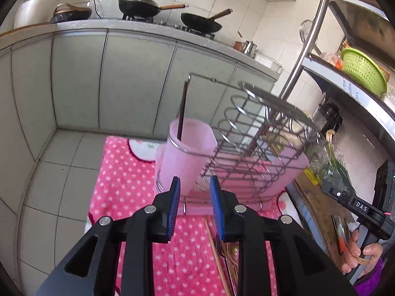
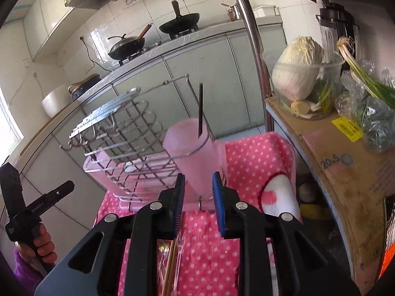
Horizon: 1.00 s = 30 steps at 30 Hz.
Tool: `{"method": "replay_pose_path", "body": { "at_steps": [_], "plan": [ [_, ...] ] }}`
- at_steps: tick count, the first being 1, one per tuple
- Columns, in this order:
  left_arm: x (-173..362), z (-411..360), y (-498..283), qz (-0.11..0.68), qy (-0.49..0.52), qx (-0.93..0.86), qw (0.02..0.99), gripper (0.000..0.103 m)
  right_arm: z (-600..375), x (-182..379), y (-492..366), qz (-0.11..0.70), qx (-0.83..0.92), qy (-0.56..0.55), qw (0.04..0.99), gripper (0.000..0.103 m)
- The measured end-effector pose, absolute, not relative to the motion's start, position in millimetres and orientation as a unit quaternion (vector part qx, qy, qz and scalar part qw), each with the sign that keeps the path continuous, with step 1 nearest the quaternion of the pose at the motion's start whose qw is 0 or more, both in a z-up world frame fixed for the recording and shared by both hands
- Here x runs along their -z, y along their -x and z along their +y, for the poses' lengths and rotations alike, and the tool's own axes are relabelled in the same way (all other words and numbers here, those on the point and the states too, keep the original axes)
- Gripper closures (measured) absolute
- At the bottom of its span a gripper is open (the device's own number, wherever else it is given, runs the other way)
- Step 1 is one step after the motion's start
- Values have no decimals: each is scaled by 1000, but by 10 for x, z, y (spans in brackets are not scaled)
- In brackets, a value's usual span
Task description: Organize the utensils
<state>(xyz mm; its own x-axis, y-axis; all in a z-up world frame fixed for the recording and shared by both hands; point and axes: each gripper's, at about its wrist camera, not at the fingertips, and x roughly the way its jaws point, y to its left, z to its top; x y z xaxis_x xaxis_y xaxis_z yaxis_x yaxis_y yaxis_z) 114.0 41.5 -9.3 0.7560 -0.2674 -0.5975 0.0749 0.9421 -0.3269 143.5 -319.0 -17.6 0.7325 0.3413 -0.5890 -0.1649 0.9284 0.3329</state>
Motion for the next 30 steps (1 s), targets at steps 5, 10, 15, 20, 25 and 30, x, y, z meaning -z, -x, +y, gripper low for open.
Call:
{"method": "replay_pose_path", "body": {
  "at_steps": [5, 10, 15, 20, 25, 30],
  "plan": [
    [554, 189, -1207, 412, 156, 109, 891, 79, -3093, 568, -1253, 394, -157, -131, 896, 80],
    [932, -100, -1365, 476, 145, 118, 859, 79, -3022, 912, -1195, 442, -175, -155, 866, 80],
    [1137, -295, -1539, 511, 128, 101, 844, 79, -2981, 1107, -1234, 474, -195, -188, 838, 80],
    [1281, -379, -1663, 530, 120, 85, 835, 85, -2978, 1192, -1270, 485, -199, -200, 828, 80],
    [1346, -313, -1707, 542, 152, 93, 821, 101, -2930, 1232, -1312, 491, -200, -197, 825, 80],
    [1174, -163, -1621, 522, 152, 107, 833, 101, -2850, 1265, -1385, 500, -204, -192, 820, 80]
  ]
}}
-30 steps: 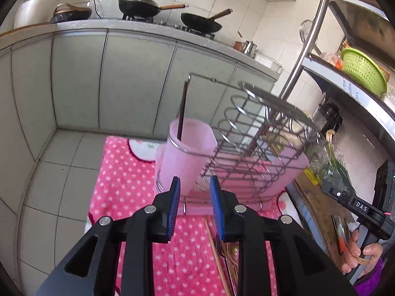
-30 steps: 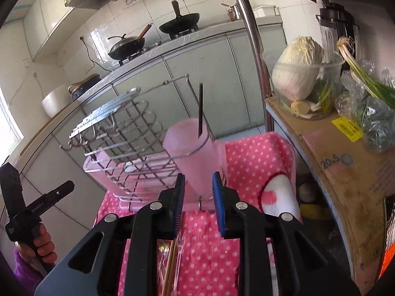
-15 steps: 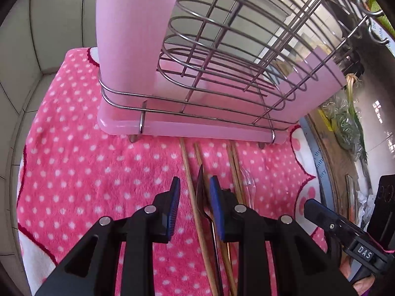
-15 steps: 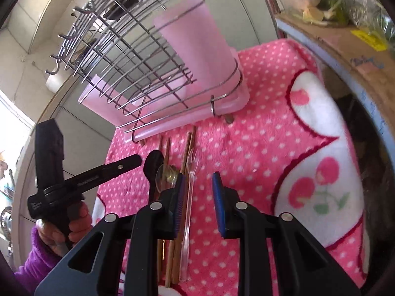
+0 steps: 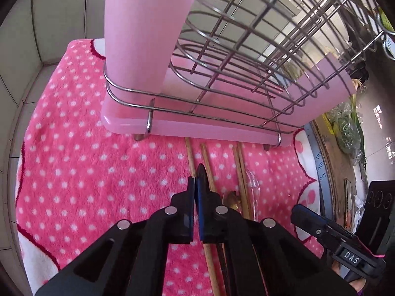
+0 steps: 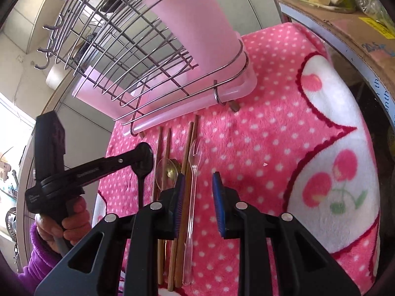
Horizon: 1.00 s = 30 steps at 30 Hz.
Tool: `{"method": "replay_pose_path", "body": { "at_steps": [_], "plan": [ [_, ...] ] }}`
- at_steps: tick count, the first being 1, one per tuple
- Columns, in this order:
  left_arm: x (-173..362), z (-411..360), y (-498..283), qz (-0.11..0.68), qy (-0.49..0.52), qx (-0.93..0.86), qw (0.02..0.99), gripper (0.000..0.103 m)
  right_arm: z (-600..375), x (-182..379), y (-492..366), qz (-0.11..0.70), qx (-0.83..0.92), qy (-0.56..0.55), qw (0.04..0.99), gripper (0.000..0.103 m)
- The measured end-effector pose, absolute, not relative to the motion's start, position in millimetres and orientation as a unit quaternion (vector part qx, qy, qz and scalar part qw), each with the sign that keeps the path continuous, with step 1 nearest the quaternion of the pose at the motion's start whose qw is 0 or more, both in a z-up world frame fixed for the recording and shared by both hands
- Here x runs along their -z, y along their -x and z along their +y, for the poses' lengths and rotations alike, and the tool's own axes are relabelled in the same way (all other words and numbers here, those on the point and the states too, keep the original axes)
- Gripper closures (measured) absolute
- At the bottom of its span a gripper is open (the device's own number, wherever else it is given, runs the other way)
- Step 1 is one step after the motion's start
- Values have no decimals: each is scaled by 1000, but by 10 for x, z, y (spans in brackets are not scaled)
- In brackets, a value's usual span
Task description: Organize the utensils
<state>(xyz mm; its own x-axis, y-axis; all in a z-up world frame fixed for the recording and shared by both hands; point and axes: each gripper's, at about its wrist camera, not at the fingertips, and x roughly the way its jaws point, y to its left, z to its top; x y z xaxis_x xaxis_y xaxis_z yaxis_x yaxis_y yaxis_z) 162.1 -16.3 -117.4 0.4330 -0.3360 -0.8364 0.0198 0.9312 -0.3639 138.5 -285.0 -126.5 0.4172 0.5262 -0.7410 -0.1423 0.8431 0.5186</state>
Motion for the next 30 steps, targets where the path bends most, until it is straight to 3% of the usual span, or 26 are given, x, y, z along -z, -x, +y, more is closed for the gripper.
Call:
{"method": "replay_pose_path", "body": {
  "at_steps": [16, 20, 22, 30],
  "plan": [
    [848, 261, -1338, 467, 149, 113, 864, 101, -2374, 1581, -1965, 566, -191, -145, 789, 80],
    [806, 298, -1316, 460, 151, 118, 867, 101, -2340, 1614, -2053, 561, -195, -158, 789, 80],
    [783, 308, -1302, 458, 149, 121, 868, 101, -2341, 1633, -2067, 559, -199, -165, 788, 88],
    [628, 313, -1212, 434, 143, 116, 882, 101, -2593, 1448, -1819, 512, -198, -200, 812, 89]
  ]
}}
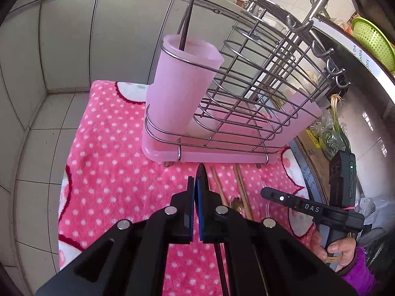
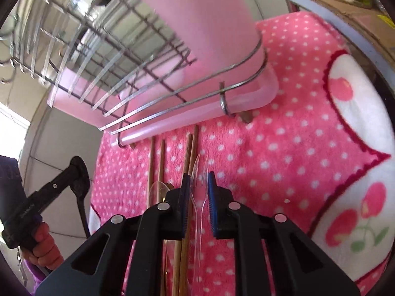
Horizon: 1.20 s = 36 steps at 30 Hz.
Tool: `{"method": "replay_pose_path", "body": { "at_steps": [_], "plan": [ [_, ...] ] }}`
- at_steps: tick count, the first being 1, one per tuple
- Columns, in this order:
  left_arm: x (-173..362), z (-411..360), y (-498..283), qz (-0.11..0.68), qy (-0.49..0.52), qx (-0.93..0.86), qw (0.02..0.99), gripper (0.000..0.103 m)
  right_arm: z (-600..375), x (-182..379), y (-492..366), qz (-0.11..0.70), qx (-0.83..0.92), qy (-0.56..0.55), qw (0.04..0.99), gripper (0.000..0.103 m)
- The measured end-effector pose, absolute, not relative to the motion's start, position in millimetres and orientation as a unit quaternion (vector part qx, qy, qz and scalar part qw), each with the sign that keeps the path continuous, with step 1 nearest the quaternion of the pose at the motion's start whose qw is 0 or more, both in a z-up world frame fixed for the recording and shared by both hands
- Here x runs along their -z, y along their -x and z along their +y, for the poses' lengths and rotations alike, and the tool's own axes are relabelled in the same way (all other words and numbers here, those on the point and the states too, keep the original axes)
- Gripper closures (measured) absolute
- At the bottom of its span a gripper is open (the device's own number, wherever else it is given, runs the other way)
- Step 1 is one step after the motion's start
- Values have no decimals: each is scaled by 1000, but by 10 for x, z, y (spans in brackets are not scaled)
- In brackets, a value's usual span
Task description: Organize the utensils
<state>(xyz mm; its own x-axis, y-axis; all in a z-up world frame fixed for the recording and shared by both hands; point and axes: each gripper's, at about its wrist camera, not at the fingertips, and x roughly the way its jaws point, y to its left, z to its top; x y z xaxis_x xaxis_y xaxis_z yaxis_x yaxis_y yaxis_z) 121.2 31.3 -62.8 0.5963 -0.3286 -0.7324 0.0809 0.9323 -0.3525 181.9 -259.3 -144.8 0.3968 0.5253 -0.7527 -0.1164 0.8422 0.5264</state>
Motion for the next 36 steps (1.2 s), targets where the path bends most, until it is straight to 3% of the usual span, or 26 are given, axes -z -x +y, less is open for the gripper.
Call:
{"method": "replay_pose_path", "body": {
  "at_steps": [16, 23, 36],
  "plan": [
    [214, 339, -838, 356, 141, 105, 918, 101, -2975, 652, -1074, 366, -189, -165, 896, 89],
    [-77, 401, -648, 293, 132, 84, 943, 101, -3015, 407, -853, 323, -193, -153, 914, 89],
    [-886, 600, -798, 152, 116, 11, 981, 101, -3179, -671, -1075, 205, -197, -140, 948, 89]
  ]
}}
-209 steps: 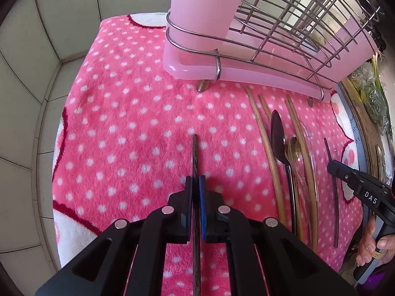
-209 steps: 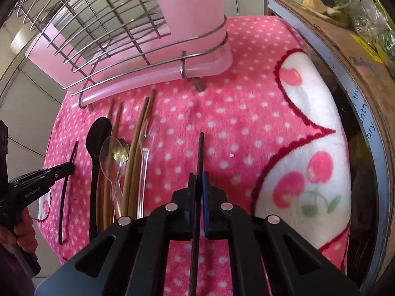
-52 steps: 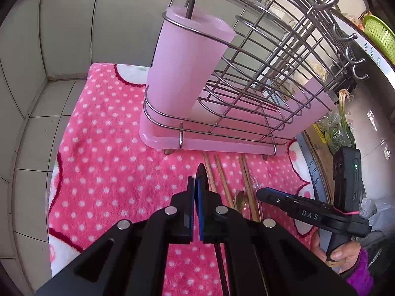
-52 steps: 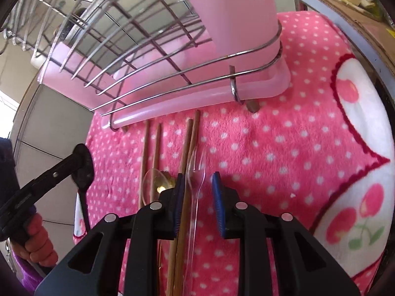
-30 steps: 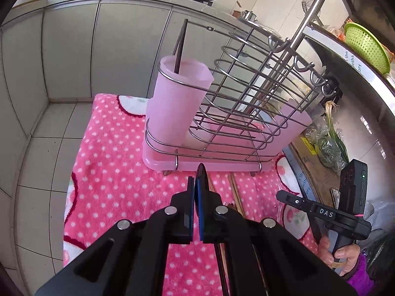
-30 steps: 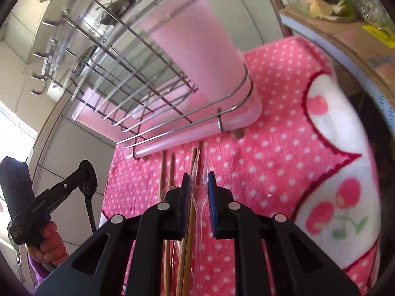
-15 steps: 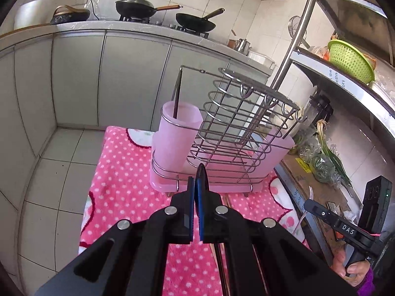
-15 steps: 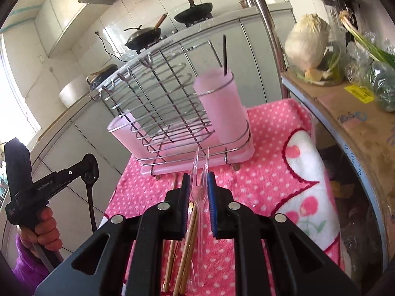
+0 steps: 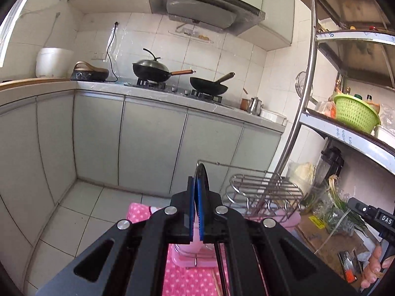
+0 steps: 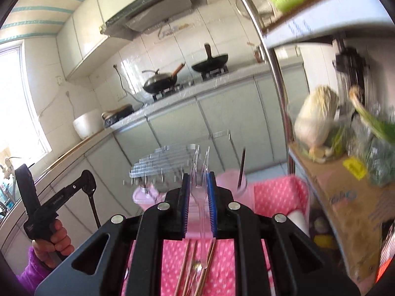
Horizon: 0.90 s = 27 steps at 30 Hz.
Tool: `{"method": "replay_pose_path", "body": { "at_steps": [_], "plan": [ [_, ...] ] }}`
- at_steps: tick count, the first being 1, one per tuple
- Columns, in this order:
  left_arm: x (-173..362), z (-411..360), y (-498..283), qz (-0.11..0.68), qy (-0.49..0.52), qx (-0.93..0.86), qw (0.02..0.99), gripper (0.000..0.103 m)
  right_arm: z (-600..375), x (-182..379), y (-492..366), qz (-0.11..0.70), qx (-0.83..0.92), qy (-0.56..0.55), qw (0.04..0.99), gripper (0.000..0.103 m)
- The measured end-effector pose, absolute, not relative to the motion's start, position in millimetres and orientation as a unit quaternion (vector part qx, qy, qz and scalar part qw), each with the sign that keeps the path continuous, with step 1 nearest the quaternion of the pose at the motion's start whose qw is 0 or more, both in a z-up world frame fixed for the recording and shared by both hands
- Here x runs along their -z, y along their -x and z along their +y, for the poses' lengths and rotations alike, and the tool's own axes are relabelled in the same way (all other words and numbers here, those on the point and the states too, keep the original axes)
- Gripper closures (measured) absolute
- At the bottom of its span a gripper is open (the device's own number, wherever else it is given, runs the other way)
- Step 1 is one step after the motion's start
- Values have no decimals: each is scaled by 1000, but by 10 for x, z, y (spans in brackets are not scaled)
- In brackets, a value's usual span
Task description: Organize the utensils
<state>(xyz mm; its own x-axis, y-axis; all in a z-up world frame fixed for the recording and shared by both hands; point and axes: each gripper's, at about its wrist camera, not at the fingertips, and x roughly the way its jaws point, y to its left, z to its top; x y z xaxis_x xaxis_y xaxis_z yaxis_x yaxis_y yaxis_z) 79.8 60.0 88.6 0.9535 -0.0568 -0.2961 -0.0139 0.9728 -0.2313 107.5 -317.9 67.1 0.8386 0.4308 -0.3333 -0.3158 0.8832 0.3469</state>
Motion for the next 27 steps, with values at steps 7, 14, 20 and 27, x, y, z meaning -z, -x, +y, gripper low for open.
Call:
{"method": "replay_pose_path", "body": {
  "at_steps": [7, 14, 20, 27],
  "plan": [
    [-1155, 702, -1143, 111, 117, -23, 987, 101, -3251, -1125, -1423, 152, -180, -135, 962, 89],
    [-1297, 738, -1480, 73, 120, -56, 988, 101, -3185, -1211, -1783, 138, -163, -125, 969, 89],
    [-1182, 666, -1767, 38, 82, -84, 992, 101, -3098, -1141, -2005, 138, -151, -102, 974, 89],
    [-784, 495, -1867, 34, 34, -90, 995, 101, -3006, -820, -2181, 182, -153, -92, 967, 89]
  ]
}}
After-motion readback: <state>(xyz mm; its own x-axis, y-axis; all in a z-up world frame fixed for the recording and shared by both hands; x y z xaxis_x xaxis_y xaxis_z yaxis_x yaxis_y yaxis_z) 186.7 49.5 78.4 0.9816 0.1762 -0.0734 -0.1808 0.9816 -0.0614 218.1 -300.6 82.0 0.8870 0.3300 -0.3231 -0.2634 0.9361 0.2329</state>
